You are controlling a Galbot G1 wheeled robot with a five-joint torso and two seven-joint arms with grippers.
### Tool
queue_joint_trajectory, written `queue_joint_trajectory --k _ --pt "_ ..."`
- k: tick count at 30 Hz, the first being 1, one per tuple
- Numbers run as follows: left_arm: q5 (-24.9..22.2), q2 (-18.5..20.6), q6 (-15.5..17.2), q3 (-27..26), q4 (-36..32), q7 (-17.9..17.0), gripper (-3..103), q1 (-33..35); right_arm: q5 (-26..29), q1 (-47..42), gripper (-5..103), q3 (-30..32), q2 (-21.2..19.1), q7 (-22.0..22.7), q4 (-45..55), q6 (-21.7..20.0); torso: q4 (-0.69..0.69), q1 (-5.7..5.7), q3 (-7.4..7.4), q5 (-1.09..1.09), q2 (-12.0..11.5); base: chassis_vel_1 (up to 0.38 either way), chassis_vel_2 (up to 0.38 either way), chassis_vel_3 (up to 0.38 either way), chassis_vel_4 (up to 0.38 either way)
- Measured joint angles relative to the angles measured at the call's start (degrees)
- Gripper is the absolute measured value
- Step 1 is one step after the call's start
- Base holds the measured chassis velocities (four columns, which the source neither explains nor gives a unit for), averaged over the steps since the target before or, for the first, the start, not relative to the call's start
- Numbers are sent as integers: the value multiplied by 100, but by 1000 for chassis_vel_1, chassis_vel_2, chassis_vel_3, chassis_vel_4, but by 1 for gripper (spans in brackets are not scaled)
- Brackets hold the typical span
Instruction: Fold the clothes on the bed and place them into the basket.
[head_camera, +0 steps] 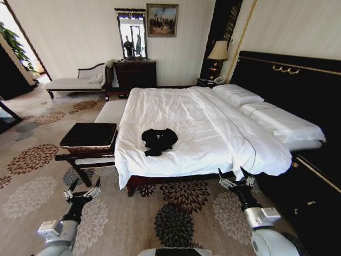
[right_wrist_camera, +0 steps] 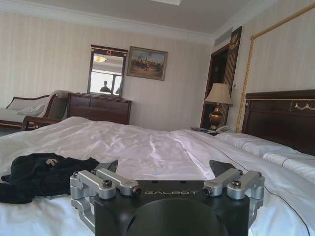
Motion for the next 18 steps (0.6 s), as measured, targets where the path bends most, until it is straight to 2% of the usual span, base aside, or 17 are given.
queue_joint_trajectory --k 18 --pt "-29 -41 -33 -24 -11 0 100 15 24 12 100 -56 7 -15 -15 -32 0 0 0 0 0 0 0 0 0"
